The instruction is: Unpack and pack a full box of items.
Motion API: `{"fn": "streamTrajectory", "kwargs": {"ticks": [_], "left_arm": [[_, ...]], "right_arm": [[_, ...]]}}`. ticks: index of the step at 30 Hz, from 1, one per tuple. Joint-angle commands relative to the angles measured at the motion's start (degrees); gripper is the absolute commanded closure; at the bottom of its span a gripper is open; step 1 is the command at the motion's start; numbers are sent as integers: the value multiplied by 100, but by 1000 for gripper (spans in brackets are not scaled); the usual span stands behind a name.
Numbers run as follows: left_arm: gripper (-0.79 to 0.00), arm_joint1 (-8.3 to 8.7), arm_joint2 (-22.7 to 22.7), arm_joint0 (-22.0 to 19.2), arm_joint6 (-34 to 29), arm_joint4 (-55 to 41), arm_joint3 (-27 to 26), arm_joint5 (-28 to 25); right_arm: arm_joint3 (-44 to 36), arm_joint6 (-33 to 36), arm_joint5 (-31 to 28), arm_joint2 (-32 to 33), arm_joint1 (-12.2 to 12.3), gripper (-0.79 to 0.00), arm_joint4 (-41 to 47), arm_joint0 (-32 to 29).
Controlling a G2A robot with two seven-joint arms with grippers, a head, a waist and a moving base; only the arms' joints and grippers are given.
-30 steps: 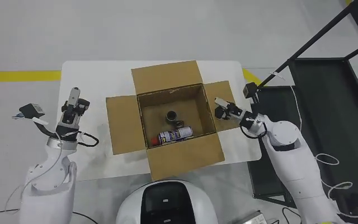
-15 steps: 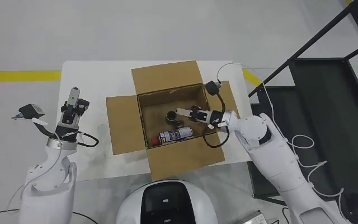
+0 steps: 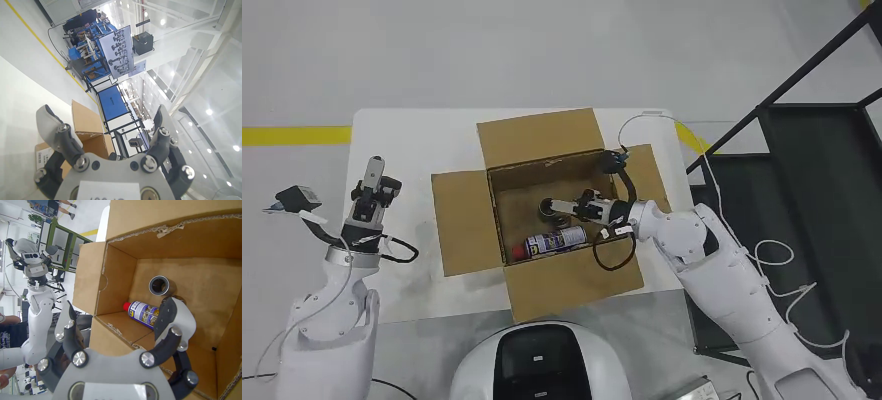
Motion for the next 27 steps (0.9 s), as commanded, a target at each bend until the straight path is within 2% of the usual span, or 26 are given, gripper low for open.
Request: {"fn": "streamTrajectory", "kwargs": {"ticks": [1,3,8,14,20,27], "left_arm": [[-785,0,0,0,0,0,0,0],[-785,0,0,0,0,0,0,0],[-785,0,0,0,0,0,0,0],[-785,0,0,0,0,0,0,0],[-785,0,0,0,0,0,0,0],[-785,0,0,0,0,0,0,0]], "right_arm": [[0,0,0,0,0,-785,-1,0],[-44,118,-64,-132,-6,-785,-231,82],[136,617,10,-946,-108,-785,-1716,911],[710,381,308,-1860,-364,-785,-2761,1669],[1428,470,335,-2417,-597,-785,-3076,2150],[2185,824,521,-2820,-894,-785,-2857,2646]]}}
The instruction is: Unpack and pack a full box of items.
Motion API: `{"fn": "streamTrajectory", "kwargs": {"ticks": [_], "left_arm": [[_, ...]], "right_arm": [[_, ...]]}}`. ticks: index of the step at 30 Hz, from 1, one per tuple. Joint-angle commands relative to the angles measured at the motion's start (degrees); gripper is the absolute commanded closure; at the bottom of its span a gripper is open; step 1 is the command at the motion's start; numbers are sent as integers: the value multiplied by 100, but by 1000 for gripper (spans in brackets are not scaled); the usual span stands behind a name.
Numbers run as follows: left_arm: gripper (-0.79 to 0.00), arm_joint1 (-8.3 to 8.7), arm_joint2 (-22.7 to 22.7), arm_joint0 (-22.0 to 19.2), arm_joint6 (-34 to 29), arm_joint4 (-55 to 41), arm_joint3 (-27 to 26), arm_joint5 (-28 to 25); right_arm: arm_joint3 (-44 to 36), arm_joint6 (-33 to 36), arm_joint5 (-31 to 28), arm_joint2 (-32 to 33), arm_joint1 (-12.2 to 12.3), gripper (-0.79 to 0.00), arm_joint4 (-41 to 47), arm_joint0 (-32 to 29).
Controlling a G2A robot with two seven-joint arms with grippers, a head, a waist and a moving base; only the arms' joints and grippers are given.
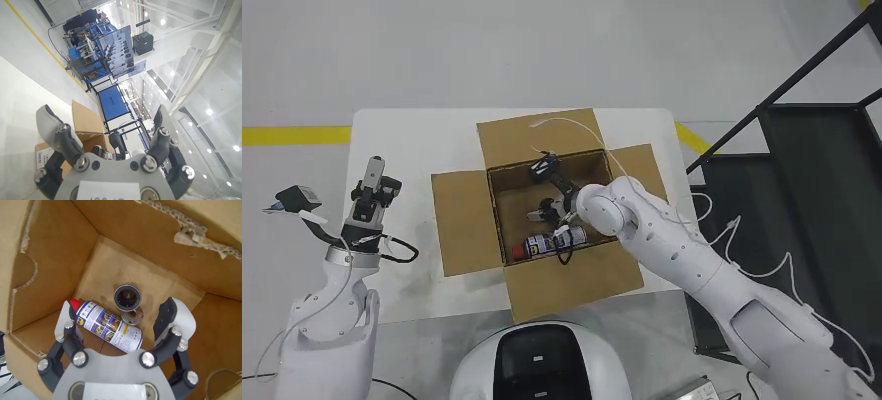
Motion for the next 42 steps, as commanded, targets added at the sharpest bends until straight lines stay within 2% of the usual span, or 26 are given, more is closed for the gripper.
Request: {"fn": "streamTrajectory", "kwargs": {"ticks": [1,6,18,19,20,21,23,35,42], "left_arm": [[-785,0,0,0,0,0,0,0],[-785,0,0,0,0,0,0,0],[-785,0,0,0,0,0,0,0],[-785,0,0,0,0,0,0,0],[-785,0,0,0,0,0,0,0],[-785,0,0,0,0,0,0,0],[-785,0,0,0,0,0,0,0],[-785,0,0,0,0,0,0,0],[-785,0,0,0,0,0,0,0]], "right_arm": [[207,78,41,-116,-91,-785,64,137],[702,205,14,-427,-314,-785,150,373],[1772,-20,-22,-806,-775,-785,289,706],[1830,-33,-37,-818,-803,-628,295,723],[1879,-43,-49,-823,-829,-397,309,739],[1927,-62,-47,-822,-853,-305,330,747],[2015,-81,-62,-827,-894,0,339,760],[2081,56,-69,-696,-986,0,286,734],[879,470,-27,-138,-681,0,34,355]]}}
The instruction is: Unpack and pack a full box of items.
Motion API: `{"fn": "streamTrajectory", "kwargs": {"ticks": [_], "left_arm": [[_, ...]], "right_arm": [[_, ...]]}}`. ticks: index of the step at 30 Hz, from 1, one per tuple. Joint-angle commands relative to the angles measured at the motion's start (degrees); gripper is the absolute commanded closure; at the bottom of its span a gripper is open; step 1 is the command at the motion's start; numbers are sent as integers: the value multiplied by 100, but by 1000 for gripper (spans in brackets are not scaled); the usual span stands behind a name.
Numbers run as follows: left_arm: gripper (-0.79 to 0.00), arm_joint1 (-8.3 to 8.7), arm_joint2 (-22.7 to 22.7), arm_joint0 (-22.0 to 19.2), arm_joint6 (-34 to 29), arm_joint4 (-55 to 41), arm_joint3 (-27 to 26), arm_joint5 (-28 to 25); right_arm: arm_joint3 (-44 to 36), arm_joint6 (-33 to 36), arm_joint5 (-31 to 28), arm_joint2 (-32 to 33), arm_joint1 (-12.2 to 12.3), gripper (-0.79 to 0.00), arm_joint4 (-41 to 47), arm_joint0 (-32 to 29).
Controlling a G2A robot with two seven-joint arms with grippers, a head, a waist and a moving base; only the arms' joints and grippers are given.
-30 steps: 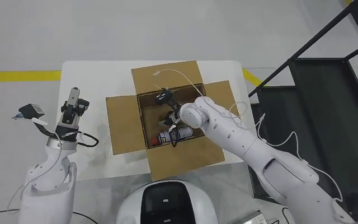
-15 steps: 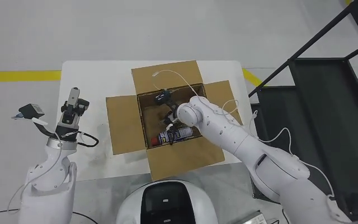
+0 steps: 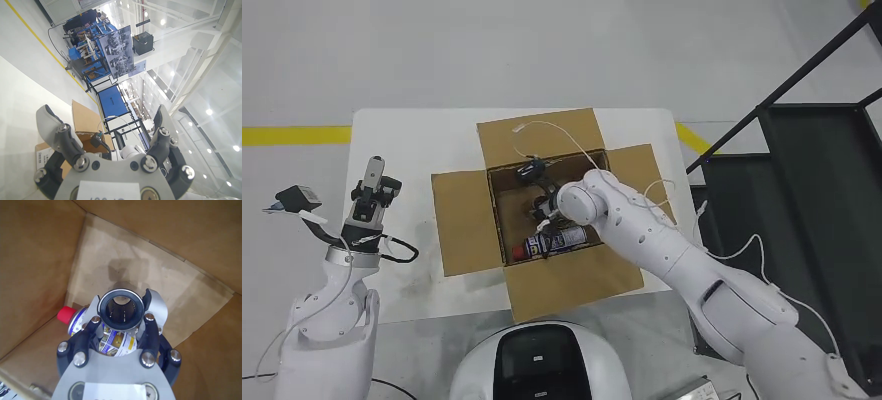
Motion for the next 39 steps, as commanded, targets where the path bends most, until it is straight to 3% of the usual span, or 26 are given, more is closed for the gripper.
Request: {"fn": "streamTrajectory", "kwargs": {"ticks": [1,9,18,24,39], "left_arm": [[-785,0,0,0,0,0,0,0],[-785,0,0,0,0,0,0,0],[-785,0,0,0,0,0,0,0],[-785,0,0,0,0,0,0,0],[-785,0,0,0,0,0,0,0]], "right_arm": [[-555,210,-11,261,149,0,-160,-190],[-2602,891,-56,1683,733,0,-618,-1344],[-4437,1097,-516,3434,1165,0,-826,-2798],[-4812,978,-726,4179,1293,0,-833,-3406],[-4811,964,-757,4215,1300,0,-824,-3436]]}}
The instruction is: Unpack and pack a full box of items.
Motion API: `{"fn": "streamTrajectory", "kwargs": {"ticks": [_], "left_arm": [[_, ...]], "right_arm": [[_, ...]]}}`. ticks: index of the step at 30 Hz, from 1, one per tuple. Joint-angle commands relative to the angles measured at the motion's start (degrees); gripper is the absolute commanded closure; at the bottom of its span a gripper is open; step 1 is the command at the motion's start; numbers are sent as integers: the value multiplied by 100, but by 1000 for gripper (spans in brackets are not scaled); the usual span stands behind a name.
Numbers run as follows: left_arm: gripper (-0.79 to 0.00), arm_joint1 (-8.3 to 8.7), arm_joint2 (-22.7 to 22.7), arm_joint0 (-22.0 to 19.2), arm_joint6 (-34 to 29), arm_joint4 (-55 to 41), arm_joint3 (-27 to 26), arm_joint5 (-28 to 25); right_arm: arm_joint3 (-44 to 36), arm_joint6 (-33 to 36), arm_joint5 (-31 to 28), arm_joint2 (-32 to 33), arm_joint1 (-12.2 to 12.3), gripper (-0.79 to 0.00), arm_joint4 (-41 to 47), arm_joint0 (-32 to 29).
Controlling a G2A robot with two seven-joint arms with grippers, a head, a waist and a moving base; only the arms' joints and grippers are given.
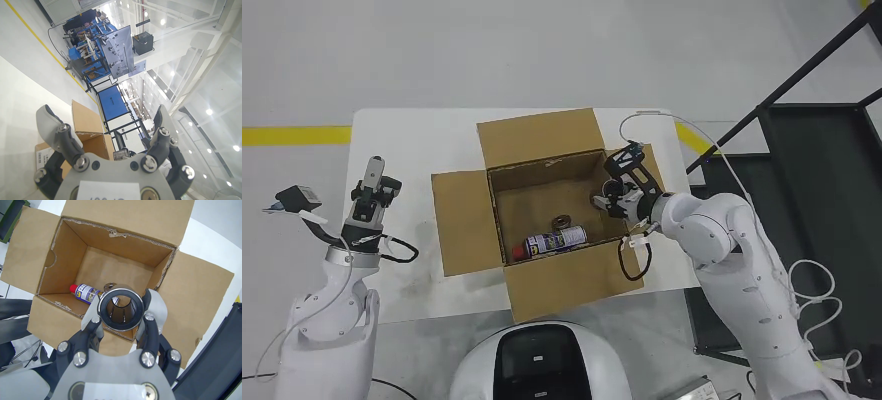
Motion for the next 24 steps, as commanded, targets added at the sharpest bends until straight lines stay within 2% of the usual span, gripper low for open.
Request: {"fn": "streamTrajectory", "kwargs": {"ticks": [1,9,18,21,24], "left_arm": [[-785,0,0,0,0,0,0,0],[-785,0,0,0,0,0,0,0],[-785,0,0,0,0,0,0,0],[-785,0,0,0,0,0,0,0],[-785,0,0,0,0,0,0,0]], "right_arm": [[0,0,0,0,0,0,0,0],[22,-128,-33,88,13,0,-45,-54],[18,-406,-132,1725,174,0,131,-554],[242,-460,-14,2234,214,0,169,-676],[574,-546,23,2471,243,0,88,-701]]}}
